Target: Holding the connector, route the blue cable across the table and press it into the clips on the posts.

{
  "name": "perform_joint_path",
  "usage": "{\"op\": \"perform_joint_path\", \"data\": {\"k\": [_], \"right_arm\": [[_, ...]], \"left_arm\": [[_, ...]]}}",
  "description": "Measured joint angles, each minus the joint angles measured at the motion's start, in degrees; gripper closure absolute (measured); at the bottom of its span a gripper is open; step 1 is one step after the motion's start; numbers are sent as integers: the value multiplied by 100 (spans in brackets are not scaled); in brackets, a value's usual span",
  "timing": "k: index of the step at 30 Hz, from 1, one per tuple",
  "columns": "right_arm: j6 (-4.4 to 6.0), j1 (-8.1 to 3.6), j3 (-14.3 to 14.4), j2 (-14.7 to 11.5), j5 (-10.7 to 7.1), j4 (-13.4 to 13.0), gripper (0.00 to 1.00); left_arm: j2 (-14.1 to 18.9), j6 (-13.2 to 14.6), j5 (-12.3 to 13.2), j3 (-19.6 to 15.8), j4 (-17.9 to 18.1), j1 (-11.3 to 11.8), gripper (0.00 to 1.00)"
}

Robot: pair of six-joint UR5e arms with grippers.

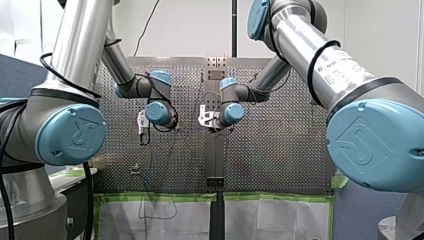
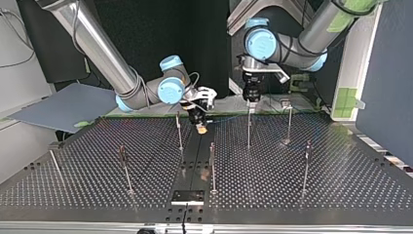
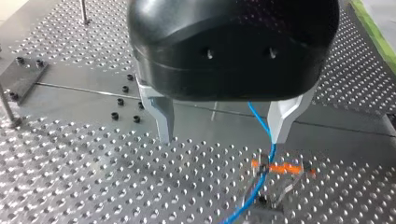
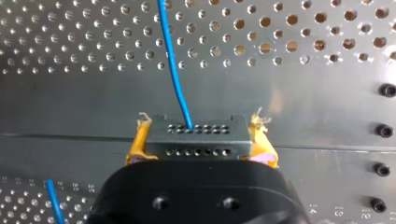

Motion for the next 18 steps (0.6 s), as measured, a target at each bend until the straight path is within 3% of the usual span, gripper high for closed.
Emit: {"op": "perform_joint_path", "data": {"k": [10,18], "right_arm": [[-16,-14,0,-1,0,139,100],[-11,-31,-2,-1,0,170,100]], "left_arm": [[-496,-125,-204,465,-24,-499,0],[-678,-175,-224,629,-94,-574,0]]}}
